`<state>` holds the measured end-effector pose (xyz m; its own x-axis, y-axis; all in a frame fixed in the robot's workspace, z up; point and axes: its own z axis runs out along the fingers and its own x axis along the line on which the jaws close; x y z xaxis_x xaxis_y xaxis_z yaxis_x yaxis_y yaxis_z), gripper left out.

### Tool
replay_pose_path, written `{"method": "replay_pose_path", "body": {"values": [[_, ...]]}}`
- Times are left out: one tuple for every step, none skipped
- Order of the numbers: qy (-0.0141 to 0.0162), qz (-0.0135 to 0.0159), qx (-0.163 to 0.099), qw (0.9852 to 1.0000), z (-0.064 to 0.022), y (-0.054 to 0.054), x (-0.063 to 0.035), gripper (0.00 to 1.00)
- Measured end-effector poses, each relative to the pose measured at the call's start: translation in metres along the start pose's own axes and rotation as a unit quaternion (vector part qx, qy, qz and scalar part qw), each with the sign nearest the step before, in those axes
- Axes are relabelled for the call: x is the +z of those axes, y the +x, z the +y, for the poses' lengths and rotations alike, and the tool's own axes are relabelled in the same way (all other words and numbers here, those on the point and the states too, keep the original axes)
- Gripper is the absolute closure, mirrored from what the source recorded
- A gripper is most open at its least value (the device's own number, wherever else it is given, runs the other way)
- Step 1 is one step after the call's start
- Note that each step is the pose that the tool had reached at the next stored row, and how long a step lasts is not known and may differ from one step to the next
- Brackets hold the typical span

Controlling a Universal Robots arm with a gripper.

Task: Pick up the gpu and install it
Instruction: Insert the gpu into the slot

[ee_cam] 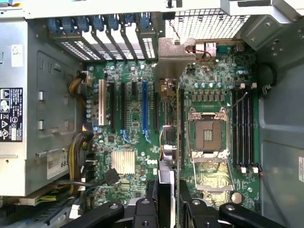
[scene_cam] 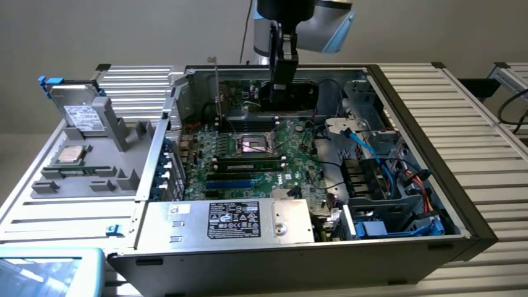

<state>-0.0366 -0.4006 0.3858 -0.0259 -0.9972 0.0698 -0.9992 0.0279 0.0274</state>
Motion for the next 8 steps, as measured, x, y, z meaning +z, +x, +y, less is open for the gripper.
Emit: {"method": "replay_pose_path", "body": {"values": [[0.0000, 0.0000, 0.000, 1.0000, 0.0000, 0.000, 0.0000, 0.72], [0.0002, 0.0000, 0.000, 1.0000, 0.0000, 0.000, 0.0003, 0.72], [0.0018, 0.0000, 0.000, 1.0000, 0.0011, 0.000, 0.0008, 0.72], [0.0045, -0.0001, 0.000, 1.0000, 0.0029, 0.000, 0.0014, 0.72], [0.0082, -0.0003, 0.001, 1.0000, 0.0057, 0.000, 0.0021, 0.72], [0.0123, -0.0005, 0.001, 0.9999, 0.0085, 0.000, 0.0027, 0.72], [0.0166, -0.0010, 0.001, 0.9999, 0.0112, 0.000, 0.0033, 0.72], [0.0195, -0.0019, 0.001, 0.9998, 0.0132, 0.000, 0.0039, 0.72]]}}
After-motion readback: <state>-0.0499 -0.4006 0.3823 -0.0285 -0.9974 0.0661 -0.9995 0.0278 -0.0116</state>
